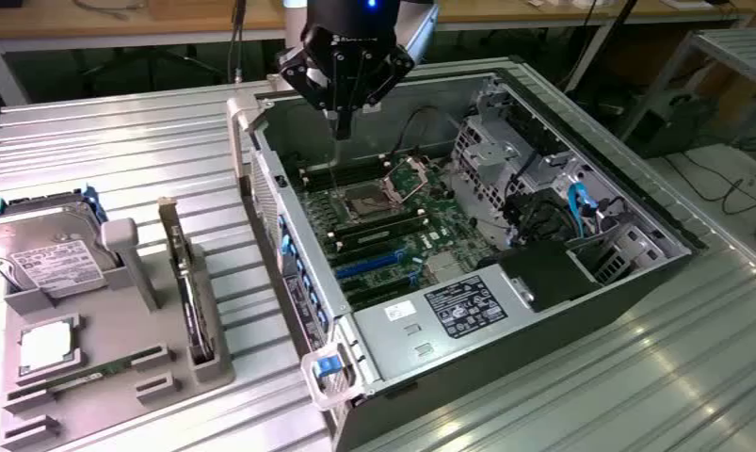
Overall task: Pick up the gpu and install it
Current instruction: 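Reach for the gpu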
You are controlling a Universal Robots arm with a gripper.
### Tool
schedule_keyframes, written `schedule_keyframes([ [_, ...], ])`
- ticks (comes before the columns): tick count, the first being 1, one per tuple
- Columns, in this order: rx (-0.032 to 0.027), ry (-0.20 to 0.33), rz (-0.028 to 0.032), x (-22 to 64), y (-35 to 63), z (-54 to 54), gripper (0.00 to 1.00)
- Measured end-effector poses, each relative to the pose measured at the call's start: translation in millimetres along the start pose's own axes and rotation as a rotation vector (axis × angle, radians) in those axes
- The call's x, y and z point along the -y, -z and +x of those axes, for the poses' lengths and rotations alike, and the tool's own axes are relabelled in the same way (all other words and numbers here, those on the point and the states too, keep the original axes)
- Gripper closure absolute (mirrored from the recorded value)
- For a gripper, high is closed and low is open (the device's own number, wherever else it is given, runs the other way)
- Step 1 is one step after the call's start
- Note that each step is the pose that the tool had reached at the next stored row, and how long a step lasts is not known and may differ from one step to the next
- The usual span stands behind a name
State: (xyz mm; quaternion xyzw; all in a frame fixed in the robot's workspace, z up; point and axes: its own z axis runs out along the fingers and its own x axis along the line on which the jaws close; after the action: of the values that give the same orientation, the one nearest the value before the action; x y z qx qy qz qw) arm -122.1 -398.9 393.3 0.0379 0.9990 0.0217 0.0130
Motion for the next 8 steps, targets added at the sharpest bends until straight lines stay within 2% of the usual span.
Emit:
schedule_keyframes([
  [8,0.0,0.0,-0.0001,0.4,0.1,5.1,0.89],
])
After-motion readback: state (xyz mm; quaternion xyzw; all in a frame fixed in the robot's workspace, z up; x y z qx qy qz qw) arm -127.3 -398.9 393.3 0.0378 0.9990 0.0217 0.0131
